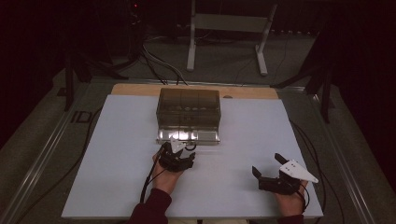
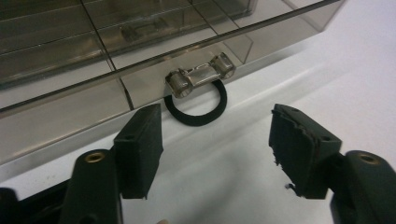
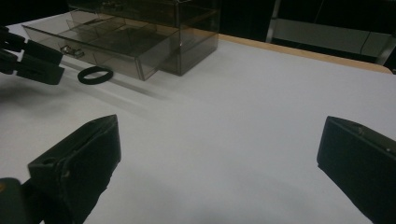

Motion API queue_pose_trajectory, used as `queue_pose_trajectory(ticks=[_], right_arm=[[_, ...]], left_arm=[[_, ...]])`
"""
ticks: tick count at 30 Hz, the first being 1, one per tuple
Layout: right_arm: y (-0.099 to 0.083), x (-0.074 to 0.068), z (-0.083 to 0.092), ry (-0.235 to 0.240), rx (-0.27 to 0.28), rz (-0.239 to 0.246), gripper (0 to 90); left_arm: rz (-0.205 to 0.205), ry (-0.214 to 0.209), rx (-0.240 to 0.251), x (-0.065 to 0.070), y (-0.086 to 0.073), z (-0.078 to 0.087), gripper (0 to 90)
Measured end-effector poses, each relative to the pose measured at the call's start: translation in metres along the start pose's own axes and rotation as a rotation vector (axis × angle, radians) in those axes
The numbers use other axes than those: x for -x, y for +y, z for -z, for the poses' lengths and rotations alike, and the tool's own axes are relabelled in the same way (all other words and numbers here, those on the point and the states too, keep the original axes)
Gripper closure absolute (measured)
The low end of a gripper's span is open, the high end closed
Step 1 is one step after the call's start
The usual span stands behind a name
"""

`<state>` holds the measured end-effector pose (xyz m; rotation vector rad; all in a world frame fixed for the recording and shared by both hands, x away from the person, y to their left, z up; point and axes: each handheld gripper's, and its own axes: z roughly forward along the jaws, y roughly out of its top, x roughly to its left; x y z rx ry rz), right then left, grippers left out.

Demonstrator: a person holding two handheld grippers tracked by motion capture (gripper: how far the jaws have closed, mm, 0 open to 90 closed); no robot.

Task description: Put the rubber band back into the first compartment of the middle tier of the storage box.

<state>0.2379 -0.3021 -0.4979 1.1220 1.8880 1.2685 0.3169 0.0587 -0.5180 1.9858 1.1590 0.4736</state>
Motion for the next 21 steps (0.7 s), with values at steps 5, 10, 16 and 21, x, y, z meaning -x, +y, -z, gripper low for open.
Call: queue_pose_trajectory(ticks=[5, 10, 16, 21], right_arm=[[0.0, 0.0, 0.0, 0.004, -0.001, 0.002, 0.1], [0.0, -0.001, -0.001, 0.005, -0.003, 0.005, 0.1], [0.0, -0.001, -0.001, 0.007, -0.003, 0.007, 0.1], [0.0, -0.001, -0.001, 0.008, -0.005, 0.006, 0.1]], left_arm=[[0.019, 0.012, -0.015, -0.003, 0.0, -0.006, 40.7], [0.031, 0.016, -0.026, -0.005, 0.0, -0.01, 43.7], [0.06, 0.013, -0.029, -0.007, 0.002, -0.014, 46.0], [0.069, 0.015, -0.037, -0.005, 0.004, -0.018, 47.4]])
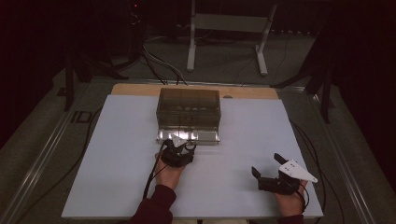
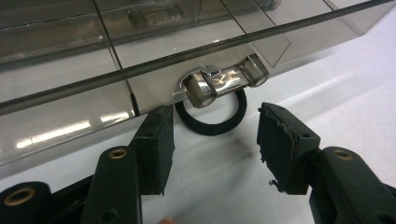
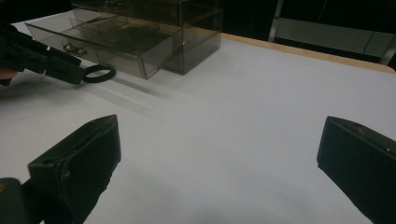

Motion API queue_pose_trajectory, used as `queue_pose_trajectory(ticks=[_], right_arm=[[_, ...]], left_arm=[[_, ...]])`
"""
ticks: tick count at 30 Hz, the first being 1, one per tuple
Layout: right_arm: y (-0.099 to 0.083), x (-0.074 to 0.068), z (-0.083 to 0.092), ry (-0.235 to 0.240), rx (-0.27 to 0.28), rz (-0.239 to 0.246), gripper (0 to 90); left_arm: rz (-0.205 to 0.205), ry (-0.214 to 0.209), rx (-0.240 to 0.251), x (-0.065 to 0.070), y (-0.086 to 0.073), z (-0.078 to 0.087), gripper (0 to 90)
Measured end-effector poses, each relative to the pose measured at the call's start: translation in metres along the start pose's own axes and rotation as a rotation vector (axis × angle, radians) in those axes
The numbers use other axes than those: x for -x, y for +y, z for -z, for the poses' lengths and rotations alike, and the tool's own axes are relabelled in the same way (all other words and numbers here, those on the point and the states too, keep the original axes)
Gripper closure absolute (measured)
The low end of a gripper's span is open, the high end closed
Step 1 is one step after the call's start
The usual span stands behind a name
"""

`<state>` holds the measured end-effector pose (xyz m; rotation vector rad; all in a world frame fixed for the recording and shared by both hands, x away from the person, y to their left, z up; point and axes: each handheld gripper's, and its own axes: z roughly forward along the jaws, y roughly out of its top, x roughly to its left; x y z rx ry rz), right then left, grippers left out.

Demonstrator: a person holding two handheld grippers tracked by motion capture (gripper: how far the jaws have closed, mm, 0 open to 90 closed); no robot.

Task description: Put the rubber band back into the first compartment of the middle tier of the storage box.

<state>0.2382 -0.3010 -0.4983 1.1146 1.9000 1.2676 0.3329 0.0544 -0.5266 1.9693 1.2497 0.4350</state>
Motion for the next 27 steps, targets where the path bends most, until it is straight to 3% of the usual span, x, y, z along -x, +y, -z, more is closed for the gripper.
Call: queue_pose_trajectory(ticks=[27], right_arm=[[-0.0002, -0.0002, -0.0011, 0.005, -0.007, 0.001, 0.1]], left_arm=[[0.083, 0.055, 0.002, 0.0003, 0.0054, -0.007, 51.8]])
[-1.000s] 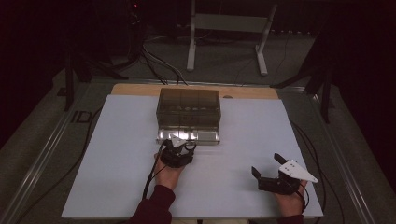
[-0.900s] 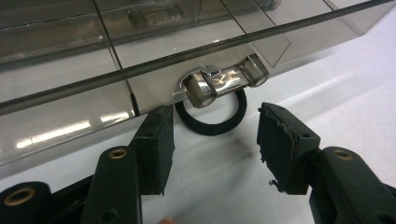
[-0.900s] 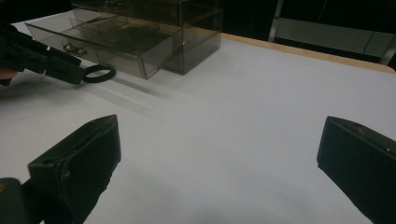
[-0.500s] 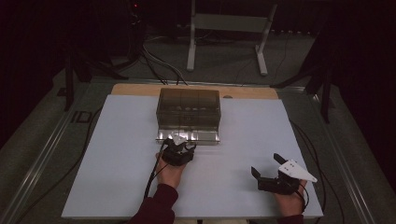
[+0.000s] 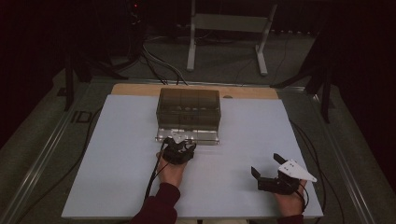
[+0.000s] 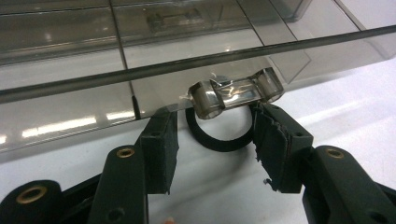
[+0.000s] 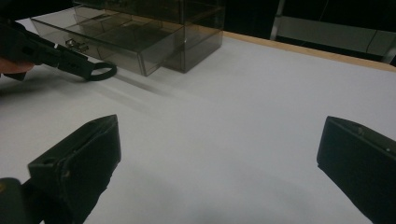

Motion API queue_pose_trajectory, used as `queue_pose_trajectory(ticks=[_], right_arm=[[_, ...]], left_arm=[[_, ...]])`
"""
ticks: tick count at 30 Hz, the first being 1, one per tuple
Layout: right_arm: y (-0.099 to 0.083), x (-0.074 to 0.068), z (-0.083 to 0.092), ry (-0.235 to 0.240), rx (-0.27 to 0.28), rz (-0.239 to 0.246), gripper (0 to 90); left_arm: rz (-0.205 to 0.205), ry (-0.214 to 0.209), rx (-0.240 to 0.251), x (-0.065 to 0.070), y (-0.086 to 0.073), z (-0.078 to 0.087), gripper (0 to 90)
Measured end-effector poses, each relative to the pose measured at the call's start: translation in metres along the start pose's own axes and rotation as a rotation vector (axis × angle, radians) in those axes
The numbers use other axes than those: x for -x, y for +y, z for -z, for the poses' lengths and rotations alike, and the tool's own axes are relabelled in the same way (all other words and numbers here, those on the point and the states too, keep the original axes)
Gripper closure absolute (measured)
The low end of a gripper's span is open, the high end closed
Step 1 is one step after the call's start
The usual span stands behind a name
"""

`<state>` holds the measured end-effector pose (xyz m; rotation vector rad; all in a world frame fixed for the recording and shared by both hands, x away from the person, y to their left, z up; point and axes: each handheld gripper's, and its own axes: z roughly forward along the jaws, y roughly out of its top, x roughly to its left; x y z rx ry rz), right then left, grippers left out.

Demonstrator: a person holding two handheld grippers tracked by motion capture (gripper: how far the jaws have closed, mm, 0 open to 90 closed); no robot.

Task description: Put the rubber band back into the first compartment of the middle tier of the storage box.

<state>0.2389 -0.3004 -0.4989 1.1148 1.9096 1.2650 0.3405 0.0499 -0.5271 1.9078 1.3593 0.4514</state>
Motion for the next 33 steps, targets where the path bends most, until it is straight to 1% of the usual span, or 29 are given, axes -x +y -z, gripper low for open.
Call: queue_pose_trajectory(ticks=[2, 4, 9, 12, 16, 19, 21, 23, 27, 30, 33], right_arm=[[0.0, 0.0, 0.0002, 0.0, 0.0, -0.001, 0.1], [0.0001, 0.0, 0.0002, 0.001, 0.0, 0.0, 0.1], [0.0001, 0.0, 0.0004, 0.002, 0.001, 0.001, 0.1], [0.0, 0.0003, 0.0003, 0.001, 0.0, 0.0, 0.1], [0.0001, -0.0005, 0.0, 0.002, -0.001, 0.002, 0.1], [0.0001, -0.0006, -0.0001, 0.002, -0.002, 0.0, 0.1], [0.0001, -0.0007, -0.0002, 0.003, -0.002, 0.001, 0.1], [0.0001, -0.0006, -0.0001, 0.003, -0.002, 0.001, 0.1], [0.0001, -0.0009, -0.0002, 0.003, -0.002, 0.001, 0.1], [0.0001, -0.001, -0.0003, 0.004, -0.003, 0.001, 0.1], [0.0001, -0.0009, -0.0002, 0.003, -0.003, 0.001, 0.1]], left_arm=[[0.004, 0.009, -0.001, -0.0004, 0.0003, -0.0002, 53.1], [0.02, 0.01, 0.003, -0.001, 0.0006, -0.0005, 54.2], [0.022, 0.009, 0.008, -0.0004, -0.0002, 0.0008, 54.0], [0.031, 0.016, 0.016, -0.0009, -0.0012, 0.0024, 53.7], [0.046, 0.03, 0.02, -0.0027, -0.0015, 0.0026, 49.9], [0.075, 0.035, 0.03, -0.0038, -0.0011, 0.0024, 48.7], [0.085, 0.034, 0.038, -0.0038, -0.0009, 0.0025, 47.1], [0.085, 0.042, 0.037, -0.0036, -0.0008, 0.0017, 46.5], [0.095, 0.053, 0.032, -0.0044, 0.0006, -0.0003, 46.9], [0.087, 0.062, 0.021, -0.0035, 0.0017, -0.0021, 51.0], [0.071, 0.089, 0.012, -0.0009, 0.0024, -0.0031, 53.2]])
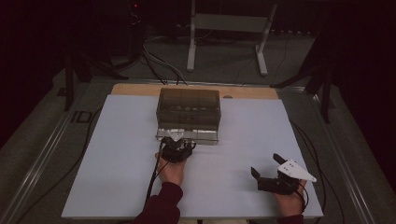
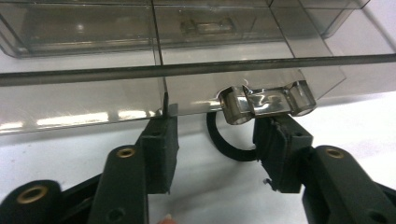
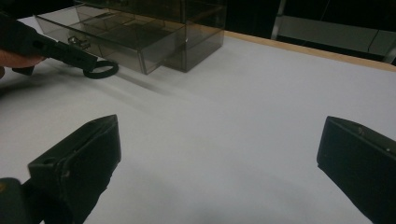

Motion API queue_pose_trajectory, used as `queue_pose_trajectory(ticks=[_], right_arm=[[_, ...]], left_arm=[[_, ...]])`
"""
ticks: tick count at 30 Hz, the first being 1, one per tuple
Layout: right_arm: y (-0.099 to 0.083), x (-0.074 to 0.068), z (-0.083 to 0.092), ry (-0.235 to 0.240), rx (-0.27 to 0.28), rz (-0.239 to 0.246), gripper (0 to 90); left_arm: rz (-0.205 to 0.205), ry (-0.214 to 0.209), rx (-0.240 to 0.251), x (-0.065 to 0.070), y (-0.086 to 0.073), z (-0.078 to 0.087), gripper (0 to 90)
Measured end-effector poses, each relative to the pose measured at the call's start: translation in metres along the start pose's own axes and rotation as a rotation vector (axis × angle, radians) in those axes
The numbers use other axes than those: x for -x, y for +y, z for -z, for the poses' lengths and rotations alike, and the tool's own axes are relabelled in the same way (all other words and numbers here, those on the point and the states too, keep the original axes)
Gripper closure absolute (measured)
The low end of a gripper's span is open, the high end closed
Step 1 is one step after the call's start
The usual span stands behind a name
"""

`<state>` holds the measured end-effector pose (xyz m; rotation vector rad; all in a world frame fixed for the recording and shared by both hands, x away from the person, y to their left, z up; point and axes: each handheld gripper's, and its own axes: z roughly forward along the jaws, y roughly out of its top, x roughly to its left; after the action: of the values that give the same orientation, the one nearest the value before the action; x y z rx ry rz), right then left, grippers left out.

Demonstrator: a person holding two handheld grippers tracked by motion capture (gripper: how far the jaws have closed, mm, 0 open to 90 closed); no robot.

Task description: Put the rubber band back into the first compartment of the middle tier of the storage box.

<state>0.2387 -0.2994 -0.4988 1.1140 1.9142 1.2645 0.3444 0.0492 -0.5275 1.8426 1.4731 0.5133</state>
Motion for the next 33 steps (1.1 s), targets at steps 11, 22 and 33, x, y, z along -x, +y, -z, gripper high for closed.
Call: queue_pose_trajectory(ticks=[11, 22, 33], right_arm=[[0.0, 0.001, 0.0, -0.002, 0.001, 0.001, 0.1], [0.0, 0.001, 0.0, -0.005, -0.002, 0.0, 0.1], [0.0, 0.001, 0.001, -0.006, -0.001, -0.001, 0.1]], left_arm=[[-0.098, 0.062, -0.035, 0.006, 0.0, 0.002, 73.1], [-0.185, -0.049, -0.069, 0.002, -0.006, 0.014, 89.1], [-0.203, -0.127, -0.069, 0.0, -0.007, 0.024, 89.2]])
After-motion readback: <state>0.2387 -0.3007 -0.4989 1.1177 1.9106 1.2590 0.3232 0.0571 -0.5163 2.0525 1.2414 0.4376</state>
